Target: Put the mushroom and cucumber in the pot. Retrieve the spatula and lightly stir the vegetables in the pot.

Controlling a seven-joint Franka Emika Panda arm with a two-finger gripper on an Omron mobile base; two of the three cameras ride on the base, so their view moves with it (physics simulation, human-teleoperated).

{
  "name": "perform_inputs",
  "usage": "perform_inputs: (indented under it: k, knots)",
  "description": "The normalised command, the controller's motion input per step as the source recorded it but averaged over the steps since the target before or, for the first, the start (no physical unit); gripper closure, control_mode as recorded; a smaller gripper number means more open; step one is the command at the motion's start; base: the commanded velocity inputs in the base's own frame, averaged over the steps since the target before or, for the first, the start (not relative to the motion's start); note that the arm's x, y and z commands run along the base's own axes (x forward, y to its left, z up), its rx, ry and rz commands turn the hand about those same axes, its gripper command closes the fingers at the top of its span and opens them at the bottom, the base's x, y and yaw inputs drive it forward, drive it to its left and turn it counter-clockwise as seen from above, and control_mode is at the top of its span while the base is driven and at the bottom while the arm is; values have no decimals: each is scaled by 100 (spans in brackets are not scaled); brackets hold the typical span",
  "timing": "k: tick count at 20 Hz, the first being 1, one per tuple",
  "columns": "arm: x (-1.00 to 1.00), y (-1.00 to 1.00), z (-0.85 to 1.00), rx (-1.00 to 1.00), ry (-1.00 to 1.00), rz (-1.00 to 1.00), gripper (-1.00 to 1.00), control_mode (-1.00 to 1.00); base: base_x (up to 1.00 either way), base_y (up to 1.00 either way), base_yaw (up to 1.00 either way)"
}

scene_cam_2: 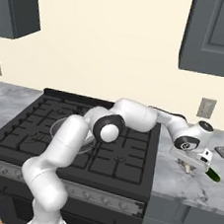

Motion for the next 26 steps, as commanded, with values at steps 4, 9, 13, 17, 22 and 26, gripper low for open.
perform_inputs:
  k: [4,9,13,17,22,26]
  knots:
    - [-27,0,3,0,-5,0,100,-100,0,0,0]
    - [-70,47,74,0,-19,8,100,-100,0,0,0]
    - [-54,97,98,-8,-16,12,100,-100,0,0,0]
    - [-42,100,81,-14,-6,6,100,-100,0,0,0]
    - [-26,100,64,-9,0,10,100,-100,0,0,0]
    - [-15,100,52,-7,0,17,100,-100,0,0,0]
